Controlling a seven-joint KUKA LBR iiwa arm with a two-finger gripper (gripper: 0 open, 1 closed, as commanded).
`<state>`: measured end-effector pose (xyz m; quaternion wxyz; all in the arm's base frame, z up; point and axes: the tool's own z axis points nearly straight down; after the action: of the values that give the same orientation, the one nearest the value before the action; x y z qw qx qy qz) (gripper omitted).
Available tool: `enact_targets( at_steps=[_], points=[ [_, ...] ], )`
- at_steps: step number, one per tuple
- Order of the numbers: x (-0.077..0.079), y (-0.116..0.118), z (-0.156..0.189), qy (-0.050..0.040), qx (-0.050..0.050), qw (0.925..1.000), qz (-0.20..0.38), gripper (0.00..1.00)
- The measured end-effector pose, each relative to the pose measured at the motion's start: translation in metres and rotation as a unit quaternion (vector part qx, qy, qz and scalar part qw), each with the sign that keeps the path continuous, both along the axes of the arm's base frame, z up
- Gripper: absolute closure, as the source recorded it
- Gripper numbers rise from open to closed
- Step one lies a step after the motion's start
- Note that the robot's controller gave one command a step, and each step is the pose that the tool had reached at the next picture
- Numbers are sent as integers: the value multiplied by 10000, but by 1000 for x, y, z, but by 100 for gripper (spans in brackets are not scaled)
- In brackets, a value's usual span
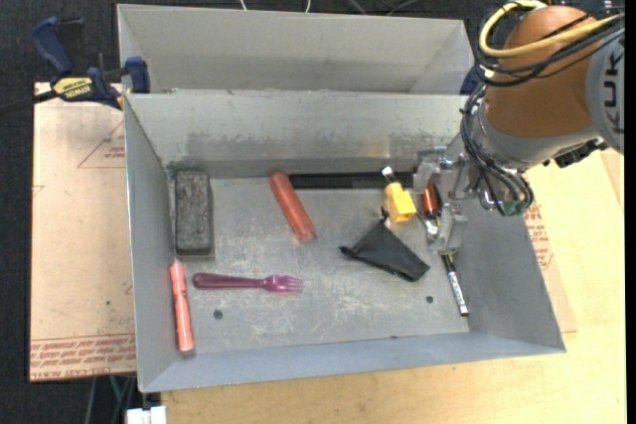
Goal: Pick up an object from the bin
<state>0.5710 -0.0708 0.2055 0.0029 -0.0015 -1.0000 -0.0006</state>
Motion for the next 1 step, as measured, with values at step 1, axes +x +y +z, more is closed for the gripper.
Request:
enact_targets(
  at_steps=[1],
  points=[
    [2,0,4,-41,-5,10000,12,0]
  ],
)
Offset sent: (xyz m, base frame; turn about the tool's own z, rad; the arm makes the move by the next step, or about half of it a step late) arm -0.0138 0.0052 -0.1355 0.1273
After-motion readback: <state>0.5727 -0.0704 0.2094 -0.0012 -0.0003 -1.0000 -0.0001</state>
